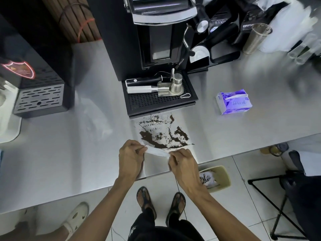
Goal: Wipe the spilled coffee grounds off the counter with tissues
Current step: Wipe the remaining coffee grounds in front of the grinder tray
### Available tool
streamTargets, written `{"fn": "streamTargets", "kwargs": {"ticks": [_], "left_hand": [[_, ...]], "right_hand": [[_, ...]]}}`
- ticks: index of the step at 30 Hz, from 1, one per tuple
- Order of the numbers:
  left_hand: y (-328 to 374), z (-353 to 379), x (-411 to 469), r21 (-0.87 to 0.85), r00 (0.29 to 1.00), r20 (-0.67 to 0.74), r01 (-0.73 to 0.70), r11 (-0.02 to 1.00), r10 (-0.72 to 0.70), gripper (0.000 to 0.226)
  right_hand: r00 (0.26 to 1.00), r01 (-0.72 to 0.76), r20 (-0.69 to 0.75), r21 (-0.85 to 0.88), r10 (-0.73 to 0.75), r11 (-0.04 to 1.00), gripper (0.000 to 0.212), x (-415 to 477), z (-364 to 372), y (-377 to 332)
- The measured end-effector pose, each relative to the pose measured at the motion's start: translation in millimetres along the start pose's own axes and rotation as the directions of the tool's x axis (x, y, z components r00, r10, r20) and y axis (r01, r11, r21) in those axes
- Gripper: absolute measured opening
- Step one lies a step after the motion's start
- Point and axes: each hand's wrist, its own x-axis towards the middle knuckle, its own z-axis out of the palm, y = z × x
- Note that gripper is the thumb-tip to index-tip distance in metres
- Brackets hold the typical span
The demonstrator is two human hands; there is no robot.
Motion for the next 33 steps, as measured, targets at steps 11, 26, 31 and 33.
{"fn": "streamTargets", "kwargs": {"ticks": [11,26,31,33], "left_hand": [[5,3,0,0.030,0.997,0.050,-0.052,0.998,0.051,0.003],[16,18,-20,0.045,0.989,0.125,-0.091,0.995,0.085,0.006],[12,18,-21,0.216,0.976,0.121,-0.204,0.955,0.181,0.007],[11,18,-23,0.214,0.975,0.120,-0.209,0.954,0.187,0.008]], "right_hand": [[0.980,-0.193,-0.034,0.060,0.195,0.979,0.014,8,4,-13],[0.906,-0.350,-0.179,0.197,0.384,0.916,0.015,-8,-4,-9],[0.831,-0.447,-0.194,0.323,0.521,0.834,0.034,-9,0,-11],[0.819,-0.473,-0.205,0.288,0.537,0.832,0.030,-11,1,-7]]}}
